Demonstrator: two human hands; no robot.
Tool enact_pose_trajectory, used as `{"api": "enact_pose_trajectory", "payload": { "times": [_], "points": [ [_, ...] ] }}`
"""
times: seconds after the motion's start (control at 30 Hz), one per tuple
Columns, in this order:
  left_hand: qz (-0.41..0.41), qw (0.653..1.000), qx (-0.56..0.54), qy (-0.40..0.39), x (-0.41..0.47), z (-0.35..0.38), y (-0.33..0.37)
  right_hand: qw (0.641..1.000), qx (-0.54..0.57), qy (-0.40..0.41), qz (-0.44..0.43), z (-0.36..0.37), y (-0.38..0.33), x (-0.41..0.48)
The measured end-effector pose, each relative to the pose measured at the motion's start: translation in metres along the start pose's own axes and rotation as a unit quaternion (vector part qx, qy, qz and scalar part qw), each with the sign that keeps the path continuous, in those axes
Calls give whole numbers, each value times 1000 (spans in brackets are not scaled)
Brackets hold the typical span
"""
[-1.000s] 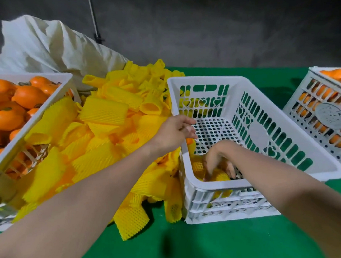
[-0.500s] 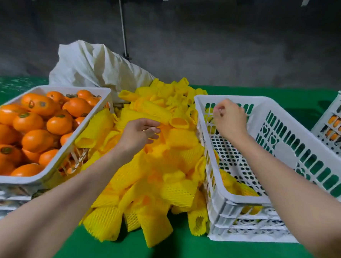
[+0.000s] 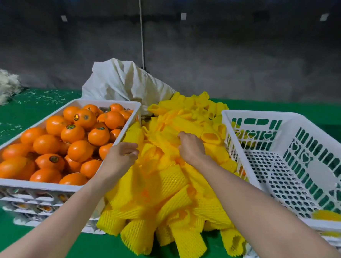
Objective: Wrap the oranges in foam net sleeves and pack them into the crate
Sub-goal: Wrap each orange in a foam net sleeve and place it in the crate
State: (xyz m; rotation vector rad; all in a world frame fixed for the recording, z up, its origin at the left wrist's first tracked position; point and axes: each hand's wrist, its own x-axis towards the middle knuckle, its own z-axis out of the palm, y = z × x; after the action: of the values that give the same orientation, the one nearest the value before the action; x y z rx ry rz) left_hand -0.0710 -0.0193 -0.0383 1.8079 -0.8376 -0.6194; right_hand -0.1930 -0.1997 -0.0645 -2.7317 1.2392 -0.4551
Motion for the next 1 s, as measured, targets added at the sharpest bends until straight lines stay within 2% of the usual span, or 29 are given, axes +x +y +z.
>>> {"api": "enact_pose_trajectory", "payload": {
  "times": [0.1,0.17,0.23,0.33,0.4,0.43,0.47,0.5,0.57,0.6,0.7,0.77,0.83,0.9,0.97,1.0],
  "points": [
    [41,998,-35,23,1,-8,-1,986,139,83,24,-18,-6,-9],
    [61,995,-75,23,4,-8,4,948,293,127,5,-35,-18,-19],
    [46,989,-137,-20,6,-7,14,905,413,102,-13,-49,-31,-33],
    [-24,967,-230,-108,9,-6,25,839,542,26,-25,-62,-47,-53],
    [-23,960,-232,-154,8,-8,27,798,602,-23,-11,-67,-54,-62],
    [-6,961,-222,-166,7,-8,27,791,611,-35,-3,-69,-56,-64],
    [12,963,-212,-164,6,-9,25,807,590,-30,0,-71,-57,-64],
    [40,970,-190,-146,6,-9,23,848,530,-8,-10,-72,-58,-65],
    [123,986,-79,-82,7,-12,20,926,368,48,-69,-73,-64,-64],
    [160,985,-20,-58,9,-14,17,944,305,74,-101,-71,-69,-63],
    [206,976,66,-17,14,-27,10,954,222,157,-127,-63,-94,-53],
    [199,975,98,6,20,-41,4,948,205,200,-142,-57,-113,-48],
    [168,984,64,-2,25,-58,-3,938,190,228,-179,-51,-131,-44],
    [147,989,-11,7,31,-79,-10,935,212,221,-180,-44,-146,-40],
    [145,986,24,84,40,-102,-23,932,256,207,-150,-39,-154,-33],
    [130,977,104,133,47,-113,-32,931,273,202,-133,-37,-155,-30]
  ]
}}
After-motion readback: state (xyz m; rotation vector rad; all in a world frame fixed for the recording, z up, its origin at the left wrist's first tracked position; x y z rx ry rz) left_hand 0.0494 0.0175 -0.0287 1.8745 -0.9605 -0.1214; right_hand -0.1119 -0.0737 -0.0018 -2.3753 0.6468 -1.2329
